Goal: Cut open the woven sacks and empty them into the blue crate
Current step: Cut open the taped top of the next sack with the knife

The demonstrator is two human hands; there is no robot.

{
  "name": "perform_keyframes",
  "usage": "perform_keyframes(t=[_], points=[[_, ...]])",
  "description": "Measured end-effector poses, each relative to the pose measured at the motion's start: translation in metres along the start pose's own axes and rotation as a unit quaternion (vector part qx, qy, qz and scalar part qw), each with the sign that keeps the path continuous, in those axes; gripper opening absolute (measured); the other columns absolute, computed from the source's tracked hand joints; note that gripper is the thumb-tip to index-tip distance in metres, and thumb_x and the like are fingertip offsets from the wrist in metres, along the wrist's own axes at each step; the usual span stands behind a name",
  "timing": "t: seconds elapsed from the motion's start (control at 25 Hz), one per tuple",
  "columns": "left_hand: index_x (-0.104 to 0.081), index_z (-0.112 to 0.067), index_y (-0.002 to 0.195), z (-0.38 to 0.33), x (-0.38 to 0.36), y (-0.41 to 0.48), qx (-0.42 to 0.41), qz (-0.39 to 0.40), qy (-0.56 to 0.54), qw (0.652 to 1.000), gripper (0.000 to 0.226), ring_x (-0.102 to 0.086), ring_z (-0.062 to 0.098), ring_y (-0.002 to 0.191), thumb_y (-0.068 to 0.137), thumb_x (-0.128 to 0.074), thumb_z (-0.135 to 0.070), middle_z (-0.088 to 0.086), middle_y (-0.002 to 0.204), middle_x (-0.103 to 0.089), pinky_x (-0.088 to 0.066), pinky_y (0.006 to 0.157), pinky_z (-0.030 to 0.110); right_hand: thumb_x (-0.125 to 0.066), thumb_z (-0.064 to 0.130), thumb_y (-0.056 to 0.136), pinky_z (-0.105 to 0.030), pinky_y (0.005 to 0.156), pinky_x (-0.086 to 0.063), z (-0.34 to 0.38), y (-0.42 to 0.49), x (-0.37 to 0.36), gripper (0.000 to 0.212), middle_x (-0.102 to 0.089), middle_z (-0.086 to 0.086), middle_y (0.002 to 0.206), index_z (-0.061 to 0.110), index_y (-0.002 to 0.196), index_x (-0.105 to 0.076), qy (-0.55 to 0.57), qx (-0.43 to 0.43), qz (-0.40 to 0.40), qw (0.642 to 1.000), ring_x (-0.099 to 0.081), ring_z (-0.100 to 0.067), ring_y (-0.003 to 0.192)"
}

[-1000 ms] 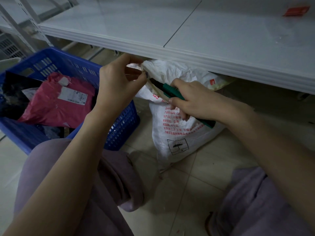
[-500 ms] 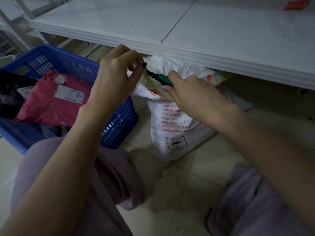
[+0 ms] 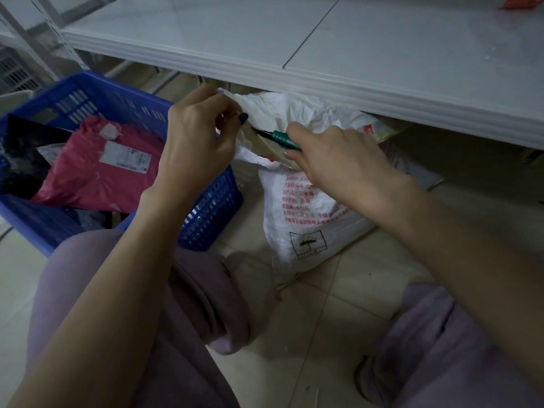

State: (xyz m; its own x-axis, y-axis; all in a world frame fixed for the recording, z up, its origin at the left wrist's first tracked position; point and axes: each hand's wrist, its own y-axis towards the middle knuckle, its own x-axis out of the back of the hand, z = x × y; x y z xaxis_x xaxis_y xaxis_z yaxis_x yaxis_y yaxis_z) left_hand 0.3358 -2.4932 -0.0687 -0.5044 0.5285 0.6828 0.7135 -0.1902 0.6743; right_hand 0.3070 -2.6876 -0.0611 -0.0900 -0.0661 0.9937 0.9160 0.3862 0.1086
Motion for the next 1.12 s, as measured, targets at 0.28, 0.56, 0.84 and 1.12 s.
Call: perform_keyframes(t=[0.28,0.56,0.84,1.12], points=[[-0.068,0.001,0.076,-0.001,0.0,-0.005,0.027,-0.024,-0.004,0.999,0.011,-0.043,0.002,0.066,0.081,-0.059,-0.002,0.01,0.074,-0.062,-0.032,0.061,0.005,-0.033,0.039,0.102,-0.035,0.059,-0.032,0.001,-0.005,-0.003,0.033,-0.042,-0.007,0.081,0.015,0.122,-0.041,0.039,0.004,-0.001,0.999,-0.042,-0.028,0.067],[-0.068,-0.003,0.088,0.008,0.02,0.006,0.122,-0.071,-0.015,0.99,0.022,-0.048,-0.01,0.066,0.085,-0.05,-0.015,-0.01,0.078,-0.056,-0.033,0.065,0.003,-0.034,0.04,0.102,-0.034,0.064,-0.032,-0.016,-0.017,-0.018,0.035,-0.058,-0.011,0.1,0.018,0.127,-0.042,0.018,0.011,0.038,0.999,-0.059,-0.033,0.088],[-0.069,-0.002,0.093,0.011,0.028,0.007,0.107,-0.022,-0.011,0.994,0.017,-0.058,0.008,0.079,0.086,-0.057,-0.013,0.008,0.091,-0.067,-0.039,0.068,-0.002,-0.053,0.044,0.092,-0.029,0.05,-0.034,-0.026,-0.014,-0.018,0.031,-0.056,0.001,0.07,0.013,0.094,-0.055,0.273,-0.007,-0.037,0.961,-0.049,-0.014,0.055],[-0.067,-0.011,0.101,-0.017,0.027,0.002,0.134,0.025,-0.098,0.986,0.016,-0.063,0.0,0.083,0.085,-0.066,-0.014,-0.008,0.094,-0.064,-0.047,0.077,0.004,-0.077,0.03,0.076,-0.017,0.073,-0.049,-0.006,0.025,-0.011,0.025,-0.067,0.003,0.089,0.013,0.088,-0.064,0.477,-0.068,-0.095,0.871,-0.064,-0.011,0.082]])
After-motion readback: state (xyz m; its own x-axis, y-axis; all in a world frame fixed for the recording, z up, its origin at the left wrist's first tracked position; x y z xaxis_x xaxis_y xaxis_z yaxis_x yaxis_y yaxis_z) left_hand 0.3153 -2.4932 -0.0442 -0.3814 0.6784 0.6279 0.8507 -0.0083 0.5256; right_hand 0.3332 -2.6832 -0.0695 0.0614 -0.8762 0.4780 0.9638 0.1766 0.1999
